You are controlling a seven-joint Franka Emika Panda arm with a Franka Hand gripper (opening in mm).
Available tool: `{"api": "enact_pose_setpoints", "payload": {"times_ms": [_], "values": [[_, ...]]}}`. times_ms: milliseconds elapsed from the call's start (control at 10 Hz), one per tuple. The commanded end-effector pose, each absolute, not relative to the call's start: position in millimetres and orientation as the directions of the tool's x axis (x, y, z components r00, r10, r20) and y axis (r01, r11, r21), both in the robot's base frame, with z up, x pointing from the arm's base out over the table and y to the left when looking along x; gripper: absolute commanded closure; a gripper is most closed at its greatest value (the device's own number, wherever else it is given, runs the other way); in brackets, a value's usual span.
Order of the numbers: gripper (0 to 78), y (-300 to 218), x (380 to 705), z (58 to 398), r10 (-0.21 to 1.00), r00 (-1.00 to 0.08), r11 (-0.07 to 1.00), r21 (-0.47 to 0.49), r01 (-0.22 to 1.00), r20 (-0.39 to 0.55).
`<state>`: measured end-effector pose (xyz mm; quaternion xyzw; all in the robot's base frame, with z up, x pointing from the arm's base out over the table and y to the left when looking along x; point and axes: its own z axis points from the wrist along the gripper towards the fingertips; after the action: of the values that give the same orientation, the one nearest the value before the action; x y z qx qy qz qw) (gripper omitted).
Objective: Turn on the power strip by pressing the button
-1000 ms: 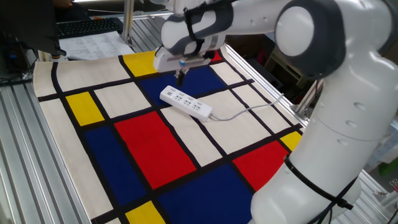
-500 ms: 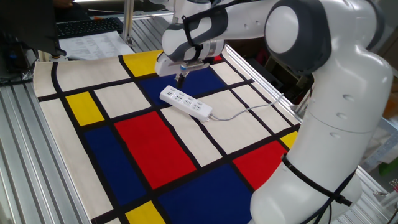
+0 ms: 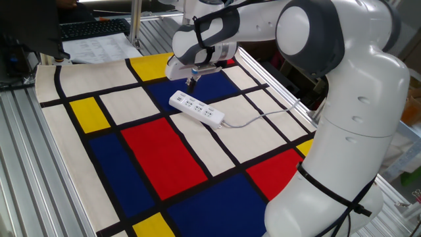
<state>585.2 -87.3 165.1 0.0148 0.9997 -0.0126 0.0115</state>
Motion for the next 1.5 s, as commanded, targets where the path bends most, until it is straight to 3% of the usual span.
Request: {"api": "enact_pose_setpoints", "payload": {"times_ms": [100, 1500], "values": [[77.6, -87.3, 588.0, 165.6, 0.028, -0.998, 0.999, -0.024, 0.029, -0.049], [77.6, -91.2, 597.7, 166.0, 0.104, -0.994, 0.993, -0.055, 0.106, -0.043]]}}
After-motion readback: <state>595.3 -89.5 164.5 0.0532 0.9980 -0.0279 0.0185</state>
